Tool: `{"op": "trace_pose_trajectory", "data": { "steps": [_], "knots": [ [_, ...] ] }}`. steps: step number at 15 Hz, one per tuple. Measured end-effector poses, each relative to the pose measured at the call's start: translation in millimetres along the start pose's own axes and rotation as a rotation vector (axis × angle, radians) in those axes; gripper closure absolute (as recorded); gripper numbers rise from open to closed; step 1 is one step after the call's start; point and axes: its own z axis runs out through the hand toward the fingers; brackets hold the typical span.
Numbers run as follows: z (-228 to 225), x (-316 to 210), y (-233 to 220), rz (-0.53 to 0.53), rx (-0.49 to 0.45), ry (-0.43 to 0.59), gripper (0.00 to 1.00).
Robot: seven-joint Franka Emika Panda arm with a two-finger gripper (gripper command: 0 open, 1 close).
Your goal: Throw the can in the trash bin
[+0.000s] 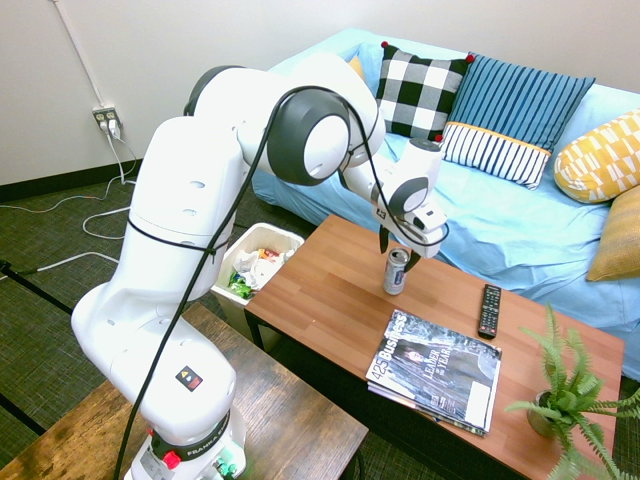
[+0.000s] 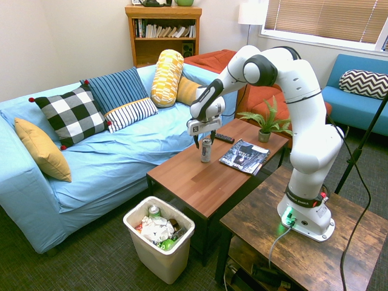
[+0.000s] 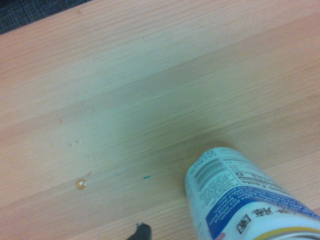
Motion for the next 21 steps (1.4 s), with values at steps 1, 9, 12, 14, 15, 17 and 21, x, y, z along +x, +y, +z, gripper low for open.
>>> {"op": "trace_pose_trajectory", "data": {
  "steps": [1,9,12,14,15,17,21],
  "knots": [
    [0.0,0.2,0.2,0.002,0.001,-0.001,1.0],
    [-3.1,0.9,0.2,0.001,0.012,-0.009,1.0],
    [-50.7,-24.5,-19.7,-0.046,0.058,0.018,1.0],
    [-97.1,-54.7,-34.6,-0.08,0.081,0.047,1.0],
    [-121.6,-72.8,-41.8,-0.096,0.093,0.068,1.0],
    [-157.7,-112.5,-54.6,-0.129,0.109,0.099,1.0],
    [-186.6,-217.2,-87.9,-0.211,0.119,0.15,1.0]
  ]
}}
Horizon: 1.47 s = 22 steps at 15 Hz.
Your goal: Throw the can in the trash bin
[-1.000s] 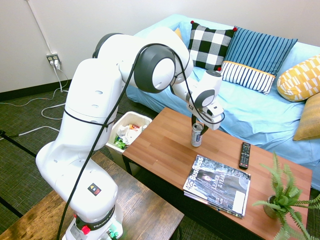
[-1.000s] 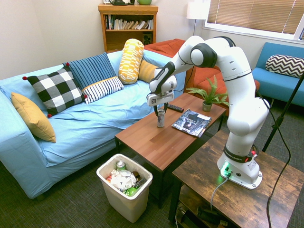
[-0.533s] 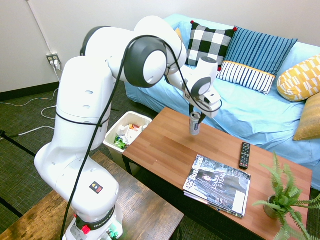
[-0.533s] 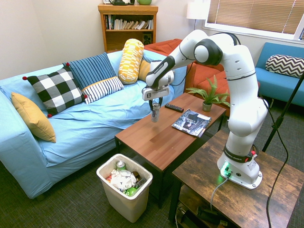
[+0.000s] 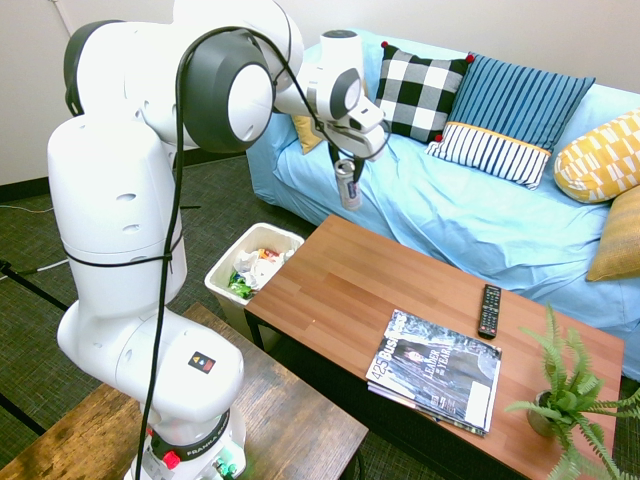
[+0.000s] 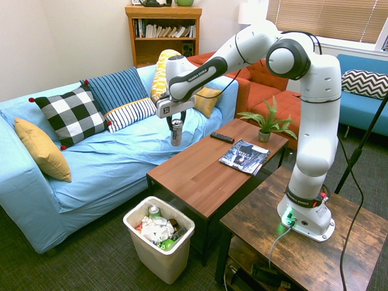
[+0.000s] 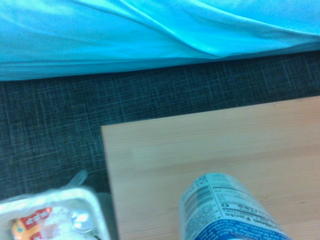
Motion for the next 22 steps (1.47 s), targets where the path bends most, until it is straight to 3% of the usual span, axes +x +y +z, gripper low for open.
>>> {"op": "trace_pose_trajectory", "data": {
  "steps": [6,14,15,22],
  "knots": [
    [13.8,-118.1,-58.5,-0.117,-0.025,0.022,1.0],
    [80.4,-246.4,-72.5,-0.244,-0.112,0.043,1.0],
    [88.8,-255.9,-73.0,-0.255,-0.121,0.046,0.0],
    [115.0,-266.1,-73.1,-0.28,-0.159,0.064,0.0]
  ]
}}
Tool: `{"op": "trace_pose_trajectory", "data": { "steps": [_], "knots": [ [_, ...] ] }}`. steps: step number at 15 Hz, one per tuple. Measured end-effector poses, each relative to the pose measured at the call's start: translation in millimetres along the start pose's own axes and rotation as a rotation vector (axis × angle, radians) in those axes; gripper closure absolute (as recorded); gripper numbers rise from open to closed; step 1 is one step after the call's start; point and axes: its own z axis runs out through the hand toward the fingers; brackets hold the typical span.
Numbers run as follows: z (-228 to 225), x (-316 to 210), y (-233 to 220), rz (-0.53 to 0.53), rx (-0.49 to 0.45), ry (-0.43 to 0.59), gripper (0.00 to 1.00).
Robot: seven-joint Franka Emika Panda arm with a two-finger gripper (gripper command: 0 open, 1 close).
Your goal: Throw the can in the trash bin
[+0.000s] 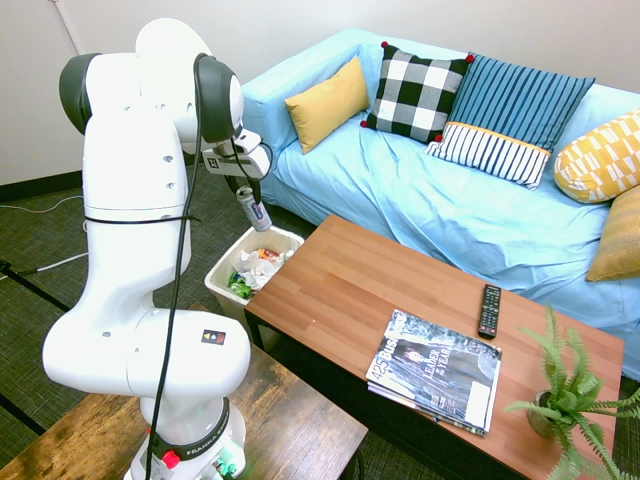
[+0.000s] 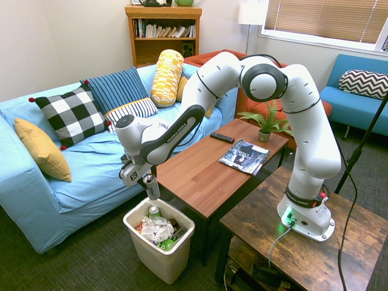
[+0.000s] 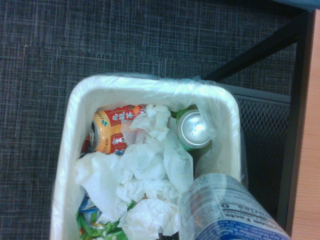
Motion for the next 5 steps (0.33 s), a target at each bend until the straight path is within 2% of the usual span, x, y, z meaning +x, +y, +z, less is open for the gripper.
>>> {"op": "trace_pose_trajectory", "data": {
  "steps": [5],
  "knots": [
    [-1.9,-3.2,-3.7,0.018,-0.034,0.028,0.0]
  ]
}}
